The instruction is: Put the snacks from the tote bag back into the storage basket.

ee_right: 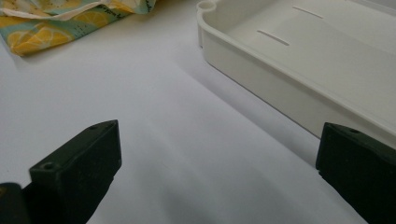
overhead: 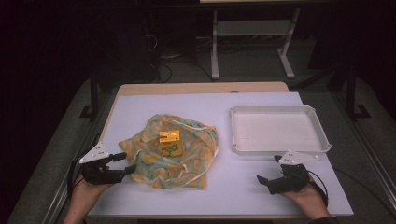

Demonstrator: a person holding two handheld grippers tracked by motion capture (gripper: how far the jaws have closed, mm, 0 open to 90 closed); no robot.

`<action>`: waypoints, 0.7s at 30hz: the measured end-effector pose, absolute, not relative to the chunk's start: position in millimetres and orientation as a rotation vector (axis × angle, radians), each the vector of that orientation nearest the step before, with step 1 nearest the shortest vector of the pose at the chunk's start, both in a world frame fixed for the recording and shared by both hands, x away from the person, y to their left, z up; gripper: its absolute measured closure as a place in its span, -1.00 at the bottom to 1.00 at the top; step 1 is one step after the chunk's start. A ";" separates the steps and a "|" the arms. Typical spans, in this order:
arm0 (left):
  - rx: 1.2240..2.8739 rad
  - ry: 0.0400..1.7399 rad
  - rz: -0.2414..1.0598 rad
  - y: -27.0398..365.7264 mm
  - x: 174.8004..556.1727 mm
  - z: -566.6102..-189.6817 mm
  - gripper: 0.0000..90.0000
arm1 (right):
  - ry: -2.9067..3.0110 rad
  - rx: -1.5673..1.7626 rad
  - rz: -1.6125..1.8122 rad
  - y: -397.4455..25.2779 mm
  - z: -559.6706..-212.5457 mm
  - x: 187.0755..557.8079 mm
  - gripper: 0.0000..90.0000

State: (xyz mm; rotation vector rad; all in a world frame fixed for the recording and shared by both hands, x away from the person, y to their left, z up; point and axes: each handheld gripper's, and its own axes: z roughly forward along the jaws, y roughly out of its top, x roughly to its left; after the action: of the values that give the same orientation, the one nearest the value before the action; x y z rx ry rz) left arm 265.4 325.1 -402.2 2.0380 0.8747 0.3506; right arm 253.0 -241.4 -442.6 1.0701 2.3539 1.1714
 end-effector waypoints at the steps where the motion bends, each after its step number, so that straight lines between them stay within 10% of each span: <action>1: 2.038 0.875 0.351 325.1 265.4 -402.2 -0.21 | 2.354 1.070 1.171 -241.4 -442.6 253.0 -1.00; 21: 2.098 0.768 0.299 294.4 287.8 -376.9 0.62 | 2.360 1.069 1.160 -240.3 -442.0 252.4 -1.00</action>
State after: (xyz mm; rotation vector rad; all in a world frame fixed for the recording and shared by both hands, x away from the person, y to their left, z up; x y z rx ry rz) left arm 287.8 294.4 -376.9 2.0976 0.7680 0.2987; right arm 252.4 -240.3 -442.0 1.0693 2.3597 1.1600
